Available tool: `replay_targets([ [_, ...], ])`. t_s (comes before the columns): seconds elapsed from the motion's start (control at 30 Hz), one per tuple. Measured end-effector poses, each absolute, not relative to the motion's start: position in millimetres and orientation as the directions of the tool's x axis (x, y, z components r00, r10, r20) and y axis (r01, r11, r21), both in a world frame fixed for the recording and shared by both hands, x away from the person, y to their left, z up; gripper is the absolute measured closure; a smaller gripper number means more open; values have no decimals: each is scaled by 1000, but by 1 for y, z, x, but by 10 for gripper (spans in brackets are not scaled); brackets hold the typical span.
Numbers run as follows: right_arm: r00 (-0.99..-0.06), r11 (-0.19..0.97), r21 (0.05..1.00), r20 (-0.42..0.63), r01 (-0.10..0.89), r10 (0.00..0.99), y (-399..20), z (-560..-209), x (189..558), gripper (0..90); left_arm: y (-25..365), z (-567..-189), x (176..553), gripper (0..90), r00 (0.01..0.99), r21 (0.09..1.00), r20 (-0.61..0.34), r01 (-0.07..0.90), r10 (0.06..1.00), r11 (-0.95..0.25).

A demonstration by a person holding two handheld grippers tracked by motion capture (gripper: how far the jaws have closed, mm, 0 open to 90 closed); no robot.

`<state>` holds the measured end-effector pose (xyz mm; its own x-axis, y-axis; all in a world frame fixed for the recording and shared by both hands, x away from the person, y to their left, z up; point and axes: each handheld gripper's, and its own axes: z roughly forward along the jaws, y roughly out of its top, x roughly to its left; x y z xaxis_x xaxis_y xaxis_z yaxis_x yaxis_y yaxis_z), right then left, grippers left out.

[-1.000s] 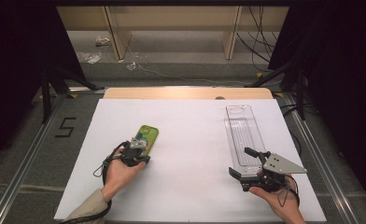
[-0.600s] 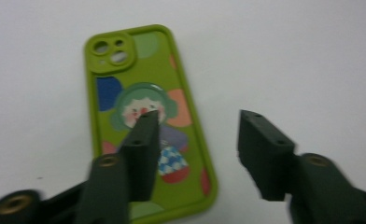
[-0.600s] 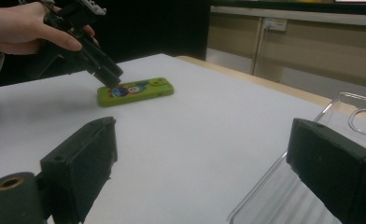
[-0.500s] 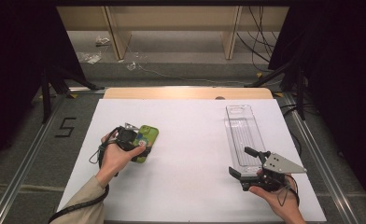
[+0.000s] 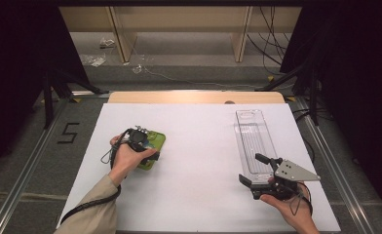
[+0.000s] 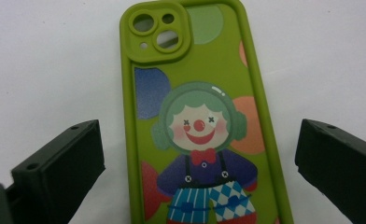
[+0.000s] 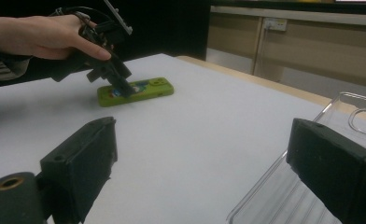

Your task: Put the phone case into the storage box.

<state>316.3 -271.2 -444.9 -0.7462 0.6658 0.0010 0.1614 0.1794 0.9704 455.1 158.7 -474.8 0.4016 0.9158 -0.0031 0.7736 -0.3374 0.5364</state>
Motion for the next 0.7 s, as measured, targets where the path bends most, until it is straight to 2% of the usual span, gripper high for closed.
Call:
replay_targets([
  [0.7,-748,180,971,1,161,664,-271,-445,317,98,152,-481,466,16,385,496,5,800,923,-336],
])
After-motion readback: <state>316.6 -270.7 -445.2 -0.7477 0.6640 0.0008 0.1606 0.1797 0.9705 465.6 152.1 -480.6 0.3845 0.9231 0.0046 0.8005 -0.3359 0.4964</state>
